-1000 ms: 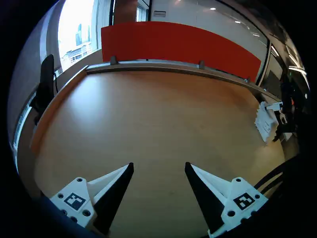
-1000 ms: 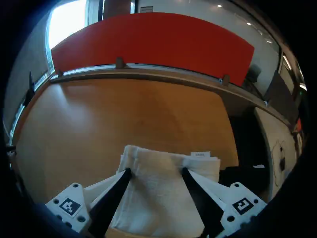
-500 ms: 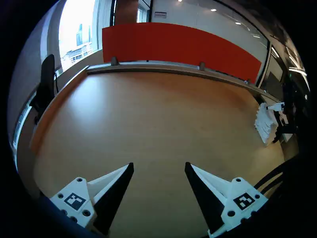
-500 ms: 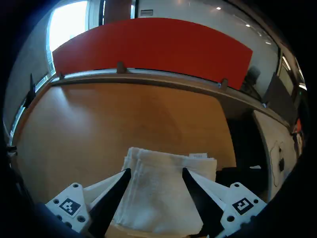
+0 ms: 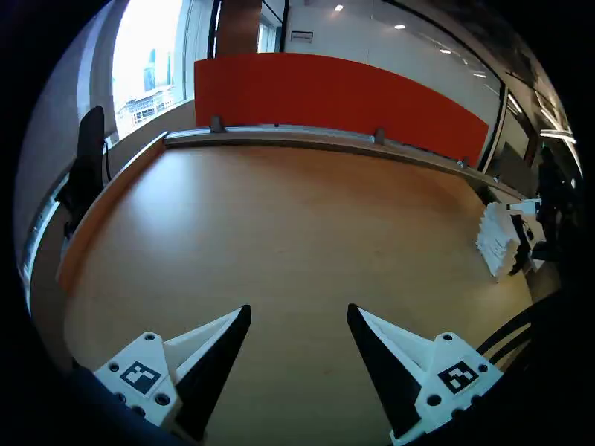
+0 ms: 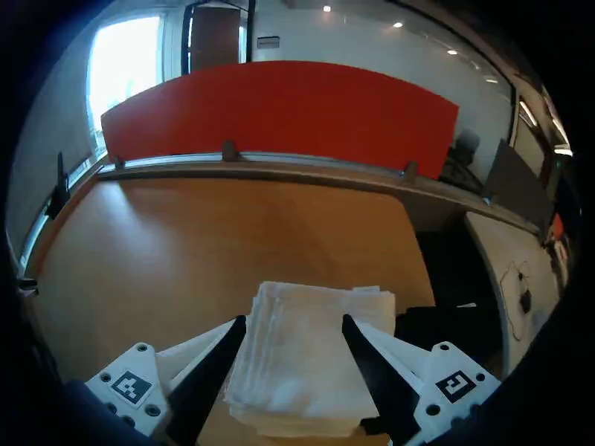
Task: Fold towel
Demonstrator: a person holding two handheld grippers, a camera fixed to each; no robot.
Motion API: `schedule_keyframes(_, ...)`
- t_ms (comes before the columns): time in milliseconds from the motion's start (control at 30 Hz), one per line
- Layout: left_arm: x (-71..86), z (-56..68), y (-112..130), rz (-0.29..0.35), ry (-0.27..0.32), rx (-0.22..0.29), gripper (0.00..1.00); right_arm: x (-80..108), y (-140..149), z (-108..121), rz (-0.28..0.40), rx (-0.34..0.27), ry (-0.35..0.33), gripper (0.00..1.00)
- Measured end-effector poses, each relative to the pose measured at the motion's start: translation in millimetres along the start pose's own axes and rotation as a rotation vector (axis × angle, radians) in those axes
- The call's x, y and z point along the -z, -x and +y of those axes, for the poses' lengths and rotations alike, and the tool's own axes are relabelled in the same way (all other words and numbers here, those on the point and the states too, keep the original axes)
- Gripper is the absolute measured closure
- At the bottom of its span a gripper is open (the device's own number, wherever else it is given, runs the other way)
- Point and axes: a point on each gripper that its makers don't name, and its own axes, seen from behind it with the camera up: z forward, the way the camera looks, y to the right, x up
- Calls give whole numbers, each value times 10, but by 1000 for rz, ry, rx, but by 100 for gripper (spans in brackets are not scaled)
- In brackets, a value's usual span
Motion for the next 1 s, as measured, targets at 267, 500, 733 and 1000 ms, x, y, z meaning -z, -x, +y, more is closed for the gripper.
schedule_keyframes(267,43,-122,-320,62,-4,-12,4,414,-67,-109,136,-50,38,0)
schedule_keyframes(500,85,-230,-625,117,-13,-28,4,760,-75,-152,251,-109,90,0)
schedule_keyframes(733,139,-309,-875,169,-23,-36,4,1072,-72,-191,361,-128,142,0)
schedule_keyframes(1000,199,-357,-1099,237,-36,-58,4,1354,-95,-273,476,-115,185,0)
